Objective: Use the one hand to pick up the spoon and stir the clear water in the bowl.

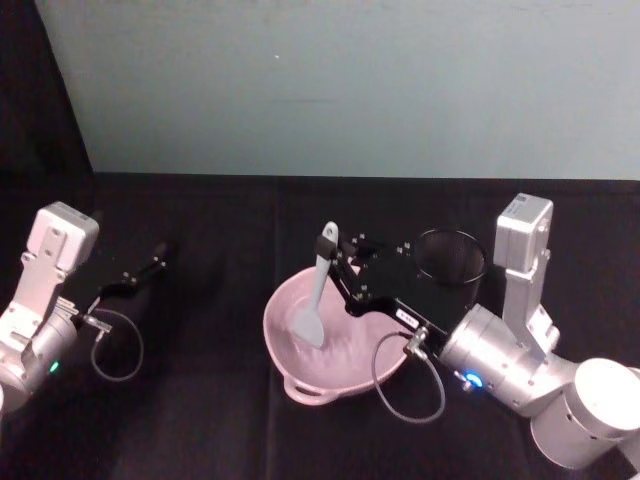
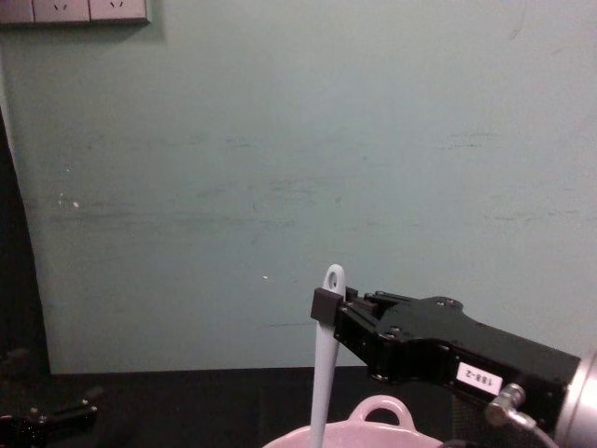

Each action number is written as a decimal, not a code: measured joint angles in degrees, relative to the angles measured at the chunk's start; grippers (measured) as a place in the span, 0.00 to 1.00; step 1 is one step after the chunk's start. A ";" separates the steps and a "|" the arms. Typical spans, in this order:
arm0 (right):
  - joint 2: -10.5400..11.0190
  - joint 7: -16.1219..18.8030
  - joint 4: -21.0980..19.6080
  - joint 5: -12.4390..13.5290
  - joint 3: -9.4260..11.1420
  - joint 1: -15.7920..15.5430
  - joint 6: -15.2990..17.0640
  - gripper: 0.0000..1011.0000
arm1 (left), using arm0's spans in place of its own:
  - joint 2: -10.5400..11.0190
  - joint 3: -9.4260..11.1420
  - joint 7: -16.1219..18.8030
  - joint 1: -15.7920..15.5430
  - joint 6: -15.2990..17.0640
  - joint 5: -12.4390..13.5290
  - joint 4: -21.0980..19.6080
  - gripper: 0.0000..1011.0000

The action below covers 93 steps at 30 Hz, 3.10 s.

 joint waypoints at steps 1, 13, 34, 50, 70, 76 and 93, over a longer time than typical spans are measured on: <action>-0.24 0.00 0.49 0.05 0.00 0.29 -0.09 0.11 | 0.00 0.00 0.00 0.00 0.00 0.00 0.00 0.99; -1.32 -0.46 6.22 1.70 2.25 3.27 -1.02 0.11 | 0.00 0.00 0.00 0.00 0.00 0.00 0.00 0.99; 3.66 -0.87 -2.29 0.43 3.91 -1.61 0.34 0.11 | 0.00 0.00 0.00 0.00 0.00 0.00 0.00 0.99; 1.58 0.64 -1.79 0.19 -0.19 -1.10 0.46 0.11 | 0.00 0.00 0.00 0.00 0.00 0.00 0.00 0.99; -0.04 -1.35 4.43 0.95 2.67 2.20 -0.99 0.11 | 0.00 0.00 0.00 0.00 0.00 0.00 0.00 0.99; 1.21 -1.81 3.05 0.82 4.01 1.12 -0.95 0.11 | 0.00 0.00 0.00 0.00 0.00 0.00 0.00 0.99; 4.01 -0.50 -3.76 -0.51 2.84 -2.65 0.68 0.11 | 0.00 0.00 0.00 0.00 0.00 0.00 0.00 0.99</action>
